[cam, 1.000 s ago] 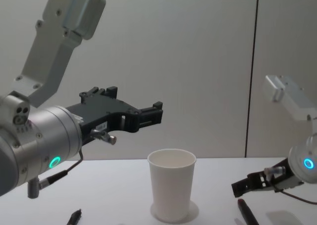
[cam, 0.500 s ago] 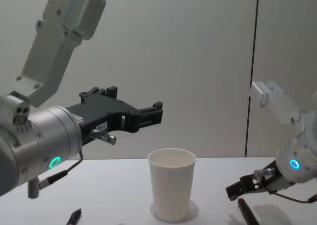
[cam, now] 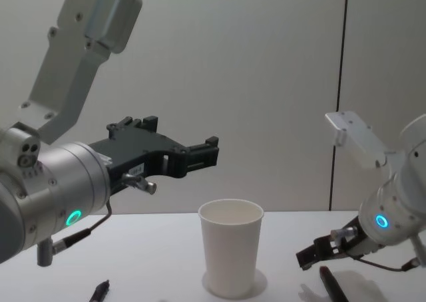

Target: Place the pen into the pen holder.

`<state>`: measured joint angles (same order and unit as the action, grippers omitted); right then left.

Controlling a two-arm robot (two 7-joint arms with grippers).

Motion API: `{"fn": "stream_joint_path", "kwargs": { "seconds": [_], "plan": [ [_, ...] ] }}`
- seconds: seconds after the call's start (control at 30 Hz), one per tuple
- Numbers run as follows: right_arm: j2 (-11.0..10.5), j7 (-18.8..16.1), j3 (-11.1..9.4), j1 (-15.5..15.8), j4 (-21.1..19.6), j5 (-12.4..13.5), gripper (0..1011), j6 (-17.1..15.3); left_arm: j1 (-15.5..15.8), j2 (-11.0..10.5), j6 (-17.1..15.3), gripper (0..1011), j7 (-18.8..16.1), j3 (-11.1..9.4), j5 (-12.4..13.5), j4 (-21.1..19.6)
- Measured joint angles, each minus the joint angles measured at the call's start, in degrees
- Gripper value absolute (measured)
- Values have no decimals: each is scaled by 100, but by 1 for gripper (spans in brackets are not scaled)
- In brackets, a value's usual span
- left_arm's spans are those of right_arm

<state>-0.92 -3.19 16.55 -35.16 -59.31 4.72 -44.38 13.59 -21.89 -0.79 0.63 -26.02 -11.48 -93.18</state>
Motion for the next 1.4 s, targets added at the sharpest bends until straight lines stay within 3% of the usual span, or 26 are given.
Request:
{"fn": "stream_joint_path", "kwargs": {
  "seconds": [0.73, 0.93, 1.1, 1.2, 1.4],
  "plan": [
    [79, 3, -33, -140, 502, -79, 987, 243, 0, 0, 0, 1003, 0, 0, 0, 0],
    [89, -24, -43, -154, 568, -79, 863, 298, 0, 0, 0, 1003, 0, 0, 0, 0],
    [103, -44, -49, -175, 636, -80, 717, 324, 0, 0, 0, 1003, 0, 0, 0, 0],
    [112, -53, -53, -191, 690, -86, 578, 335, 0, 0, 0, 1003, 0, 0, 0, 0],
    [133, -60, -60, -233, 829, -104, 418, 363, 0, 0, 0, 1003, 0, 0, 0, 0]
  ]
}}
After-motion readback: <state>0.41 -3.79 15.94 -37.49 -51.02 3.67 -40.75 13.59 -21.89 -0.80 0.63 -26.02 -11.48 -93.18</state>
